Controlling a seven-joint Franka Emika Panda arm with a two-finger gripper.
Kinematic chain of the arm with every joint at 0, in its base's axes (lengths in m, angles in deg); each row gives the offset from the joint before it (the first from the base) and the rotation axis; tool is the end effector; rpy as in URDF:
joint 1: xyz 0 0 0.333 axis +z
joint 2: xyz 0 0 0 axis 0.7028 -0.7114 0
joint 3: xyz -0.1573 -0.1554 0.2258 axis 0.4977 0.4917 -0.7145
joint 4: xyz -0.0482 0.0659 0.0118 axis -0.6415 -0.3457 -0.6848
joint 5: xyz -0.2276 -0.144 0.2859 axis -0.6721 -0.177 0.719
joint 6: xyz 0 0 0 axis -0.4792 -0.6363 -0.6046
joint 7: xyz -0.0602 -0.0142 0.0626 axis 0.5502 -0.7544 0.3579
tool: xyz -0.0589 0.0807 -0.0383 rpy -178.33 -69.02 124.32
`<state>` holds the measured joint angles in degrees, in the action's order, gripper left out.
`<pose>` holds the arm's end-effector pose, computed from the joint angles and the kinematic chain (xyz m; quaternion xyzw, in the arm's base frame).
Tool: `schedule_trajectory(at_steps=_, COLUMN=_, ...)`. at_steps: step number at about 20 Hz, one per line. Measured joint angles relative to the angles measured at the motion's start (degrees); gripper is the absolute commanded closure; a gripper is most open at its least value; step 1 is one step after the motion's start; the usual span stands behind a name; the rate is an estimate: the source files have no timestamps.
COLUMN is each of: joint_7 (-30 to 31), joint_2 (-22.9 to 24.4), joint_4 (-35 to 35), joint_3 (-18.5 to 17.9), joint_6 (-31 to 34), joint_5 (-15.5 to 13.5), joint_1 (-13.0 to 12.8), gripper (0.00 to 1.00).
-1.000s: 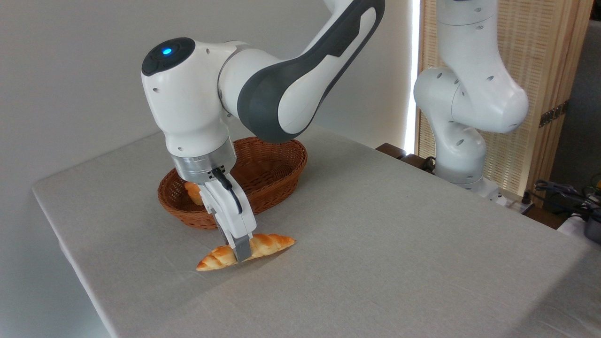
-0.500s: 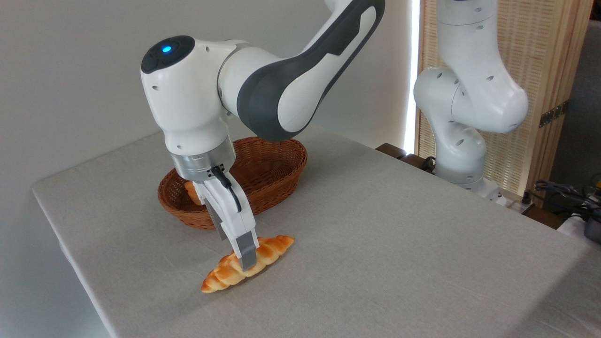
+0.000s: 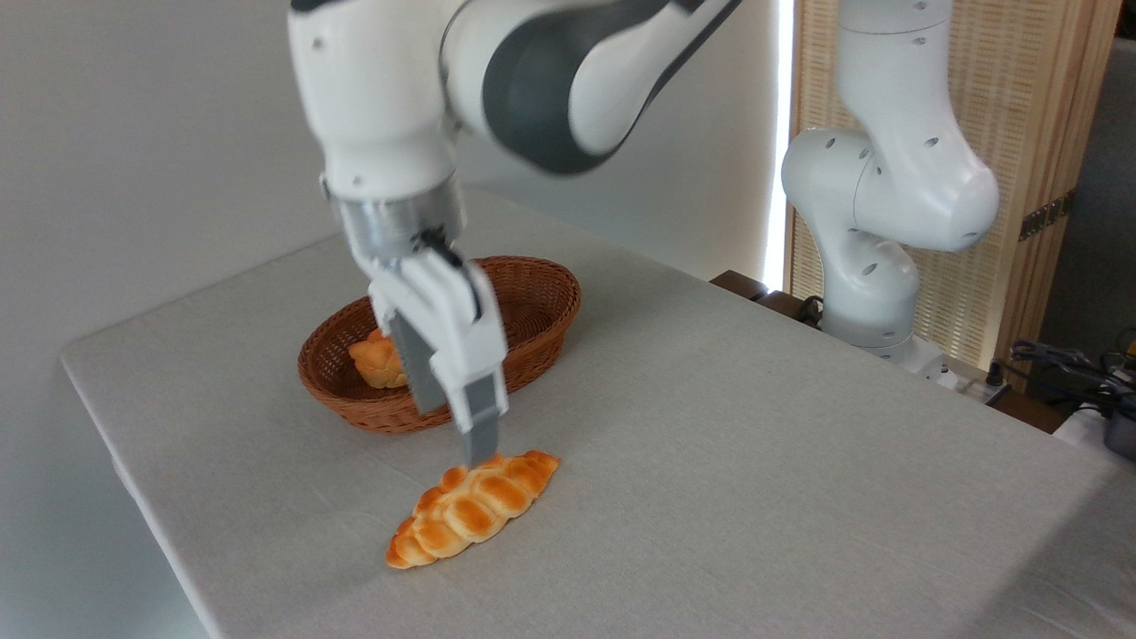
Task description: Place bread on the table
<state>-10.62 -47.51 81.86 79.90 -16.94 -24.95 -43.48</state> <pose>0.5796 -0.0124 0.5130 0.9026 -0.4280 0.0196 0.0403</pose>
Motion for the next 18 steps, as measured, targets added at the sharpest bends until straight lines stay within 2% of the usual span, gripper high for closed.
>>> schedule_trajectory(at_steps=3, joint_7=0.00, joint_2=4.05, joint_4=-0.05, joint_3=-1.36, joint_6=4.56, joint_5=0.00, joint_1=0.14, gripper=0.00)
schedule_trajectory(at_steps=6, joint_7=1.97, joint_2=6.05, joint_4=-0.91, joint_3=-1.47, joint_6=6.67, joint_5=0.00, joint_1=0.18, gripper=0.00)
schedule_trajectory(at_steps=8, joint_7=3.91, joint_2=6.21, joint_4=-3.63, joint_3=-1.46, joint_6=9.12, joint_5=0.13, joint_1=0.17, gripper=0.00)
schedule_trajectory(at_steps=12, joint_7=4.86, joint_2=6.18, joint_4=-8.33, joint_3=-1.36, joint_6=12.98, joint_5=3.28, joint_1=0.03, gripper=0.00)
schedule_trajectory(at_steps=18, joint_7=7.23, joint_2=4.96, joint_4=-11.55, joint_3=-1.24, joint_6=13.01, joint_5=3.47, joint_1=-1.10, gripper=0.00)
